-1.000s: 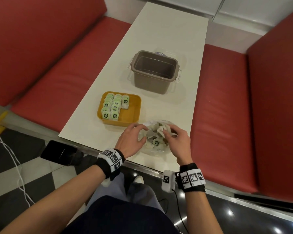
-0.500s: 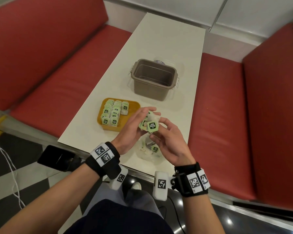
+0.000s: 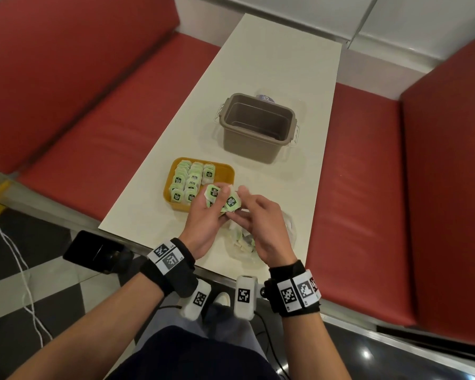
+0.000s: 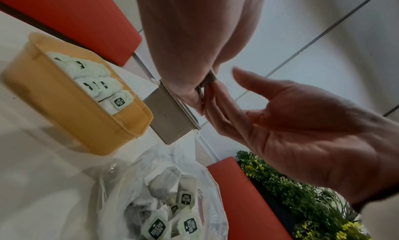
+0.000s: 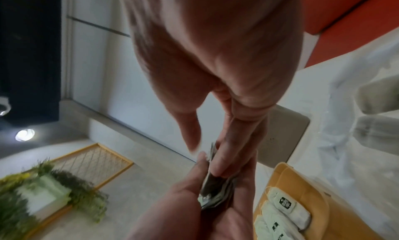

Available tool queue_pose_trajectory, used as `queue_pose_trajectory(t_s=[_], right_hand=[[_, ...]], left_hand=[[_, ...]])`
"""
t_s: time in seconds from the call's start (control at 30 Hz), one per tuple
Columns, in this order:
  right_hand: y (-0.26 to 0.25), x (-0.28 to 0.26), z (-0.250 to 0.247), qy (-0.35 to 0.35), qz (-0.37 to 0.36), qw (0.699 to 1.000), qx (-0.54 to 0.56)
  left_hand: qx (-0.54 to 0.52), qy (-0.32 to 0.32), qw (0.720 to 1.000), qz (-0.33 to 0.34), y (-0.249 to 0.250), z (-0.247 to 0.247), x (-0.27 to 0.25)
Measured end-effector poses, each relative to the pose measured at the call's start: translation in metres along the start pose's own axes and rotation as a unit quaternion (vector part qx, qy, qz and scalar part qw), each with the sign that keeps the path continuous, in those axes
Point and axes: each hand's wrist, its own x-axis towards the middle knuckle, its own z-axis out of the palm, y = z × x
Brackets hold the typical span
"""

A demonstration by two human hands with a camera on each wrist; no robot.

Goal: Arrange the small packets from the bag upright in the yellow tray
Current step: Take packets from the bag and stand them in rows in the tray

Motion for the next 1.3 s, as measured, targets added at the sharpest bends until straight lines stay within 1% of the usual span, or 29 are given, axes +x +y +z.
queue_pose_trajectory(t_s=[0.1,0.27,0.37,0.5,0.57,0.63,0.7,0.8,0.87,0.93,1.0,1.07,1.17,1.3], right_hand=[[0.006,0.010,0.009,0.031,-0.039,0.993,-0.102],[-0.004,0.021,0.028,0.075,-0.076,0.971,-0.216],[-0.009,0.030,0.039,0.075,-0.090,0.966,-0.232],[-0.020,0.042,0.054,0.056,-0.134,0.943,-0.300],[-0.029,0.046,0.061,0.033,-0.149,0.927,-0.343],[-0.036,0.053,0.070,0.012,-0.171,0.900,-0.402],[-0.042,0.061,0.080,-0.002,-0.194,0.871,-0.452],[-0.051,0.071,0.096,-0.014,-0.209,0.850,-0.484],[-0.059,0.074,0.106,-0.026,-0.222,0.828,-0.515],[-0.064,0.077,0.116,-0.039,-0.234,0.813,-0.532],[-0.069,0.081,0.125,-0.046,-0.246,0.805,-0.537],[-0.070,0.085,0.131,-0.048,-0.261,0.802,-0.536],[-0.072,0.090,0.138,-0.042,-0.292,0.807,-0.511],[-0.072,0.093,0.143,-0.030,-0.317,0.815,-0.483]], left_hand=[[-0.004,0.006,1.000,0.004,0.002,-0.007,0.006],[-0.032,0.014,0.999,-0.019,0.007,-0.029,0.023],[-0.054,-0.001,0.998,-0.042,0.018,-0.046,0.032],[-0.030,0.005,0.996,-0.082,0.040,-0.073,0.046],[-0.020,-0.001,0.994,-0.105,0.050,-0.086,0.054],[0.002,-0.017,0.994,-0.110,0.057,-0.100,0.062],[0.042,-0.042,0.994,-0.096,0.061,-0.113,0.068],[0.100,-0.077,0.990,-0.070,0.070,-0.125,0.073],[0.138,-0.097,0.984,-0.061,0.075,-0.129,0.075],[0.178,-0.109,0.976,-0.057,0.080,-0.133,0.078],[0.198,-0.112,0.973,-0.037,0.085,-0.135,0.081],[0.216,-0.101,0.971,-0.012,0.089,-0.136,0.086],[0.221,-0.095,0.971,0.000,0.094,-0.139,0.093],[0.237,-0.119,0.964,0.016,0.100,-0.140,0.101]])
